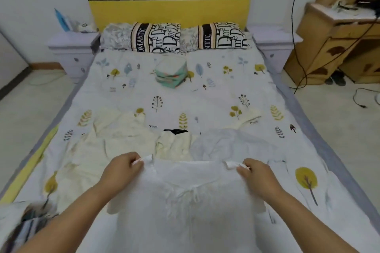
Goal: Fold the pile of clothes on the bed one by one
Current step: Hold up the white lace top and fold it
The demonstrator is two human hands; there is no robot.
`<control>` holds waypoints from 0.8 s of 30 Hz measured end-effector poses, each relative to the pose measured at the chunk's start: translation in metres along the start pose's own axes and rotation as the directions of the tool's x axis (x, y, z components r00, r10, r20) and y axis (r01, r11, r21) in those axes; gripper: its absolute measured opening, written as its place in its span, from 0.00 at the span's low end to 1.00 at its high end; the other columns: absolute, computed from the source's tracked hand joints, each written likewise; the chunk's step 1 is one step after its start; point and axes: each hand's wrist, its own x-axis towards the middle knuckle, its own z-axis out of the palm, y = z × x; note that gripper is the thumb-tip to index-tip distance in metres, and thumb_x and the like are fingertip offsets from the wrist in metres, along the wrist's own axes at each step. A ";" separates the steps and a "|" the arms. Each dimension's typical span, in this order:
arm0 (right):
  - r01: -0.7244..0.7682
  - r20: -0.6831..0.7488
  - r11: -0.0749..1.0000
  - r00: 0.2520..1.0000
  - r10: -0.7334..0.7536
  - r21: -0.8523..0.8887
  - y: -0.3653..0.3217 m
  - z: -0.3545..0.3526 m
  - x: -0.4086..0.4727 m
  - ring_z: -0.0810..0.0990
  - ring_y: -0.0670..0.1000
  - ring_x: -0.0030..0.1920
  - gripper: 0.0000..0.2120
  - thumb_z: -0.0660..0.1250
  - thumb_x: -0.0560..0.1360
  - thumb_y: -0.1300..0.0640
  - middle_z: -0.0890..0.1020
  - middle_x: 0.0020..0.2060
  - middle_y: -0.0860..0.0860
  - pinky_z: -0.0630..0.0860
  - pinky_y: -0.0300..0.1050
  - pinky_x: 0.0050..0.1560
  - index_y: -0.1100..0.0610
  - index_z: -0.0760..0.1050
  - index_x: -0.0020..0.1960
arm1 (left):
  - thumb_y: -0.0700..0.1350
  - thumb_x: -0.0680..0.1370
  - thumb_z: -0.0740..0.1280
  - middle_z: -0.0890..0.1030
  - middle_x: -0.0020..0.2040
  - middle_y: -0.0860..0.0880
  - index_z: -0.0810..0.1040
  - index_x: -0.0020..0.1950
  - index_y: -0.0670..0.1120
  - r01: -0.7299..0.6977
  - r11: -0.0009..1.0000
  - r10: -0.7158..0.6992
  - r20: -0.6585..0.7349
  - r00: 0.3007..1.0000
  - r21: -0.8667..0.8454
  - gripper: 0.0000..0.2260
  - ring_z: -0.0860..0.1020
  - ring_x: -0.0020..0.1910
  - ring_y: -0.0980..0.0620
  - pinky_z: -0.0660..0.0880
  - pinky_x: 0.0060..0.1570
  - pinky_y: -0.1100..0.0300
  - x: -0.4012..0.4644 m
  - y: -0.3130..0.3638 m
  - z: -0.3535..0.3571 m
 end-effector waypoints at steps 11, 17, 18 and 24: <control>0.033 -0.221 0.992 0.974 -0.059 -0.118 0.018 0.071 0.134 0.69 0.51 0.34 0.14 0.61 0.79 0.55 0.71 0.30 0.48 0.56 0.46 0.30 0.56 0.66 0.35 | 0.46 0.77 0.65 0.74 0.28 0.48 0.77 0.35 0.43 -0.046 0.996 0.059 -0.176 0.983 0.081 0.12 0.71 0.32 0.47 0.60 0.29 0.57 0.113 -0.034 0.093; -0.173 -0.081 0.980 0.980 0.181 0.096 0.048 0.106 0.183 0.74 0.60 0.58 0.21 0.60 0.79 0.49 0.75 0.59 0.60 0.70 0.48 0.51 0.60 0.65 0.67 | 0.52 0.76 0.66 0.78 0.42 0.48 0.77 0.55 0.44 0.187 0.981 -0.192 -0.123 0.974 -0.055 0.14 0.77 0.46 0.45 0.67 0.42 0.58 0.148 -0.066 0.137; -0.233 -0.006 0.970 0.972 0.234 0.065 0.058 0.114 0.184 0.72 0.61 0.62 0.25 0.60 0.79 0.49 0.72 0.64 0.61 0.69 0.50 0.57 0.60 0.59 0.71 | 0.54 0.76 0.65 0.78 0.46 0.47 0.74 0.59 0.44 0.239 0.971 -0.240 -0.043 0.970 -0.030 0.17 0.77 0.50 0.44 0.68 0.45 0.57 0.147 -0.075 0.144; -0.308 -0.015 0.945 0.951 0.309 -0.109 0.096 0.150 0.176 0.73 0.59 0.52 0.17 0.62 0.78 0.54 0.75 0.55 0.60 0.69 0.49 0.49 0.63 0.65 0.61 | 0.46 0.73 0.64 0.80 0.52 0.47 0.75 0.59 0.47 0.263 0.950 -0.280 0.084 0.956 0.170 0.15 0.76 0.54 0.43 0.70 0.51 0.55 0.137 -0.115 0.164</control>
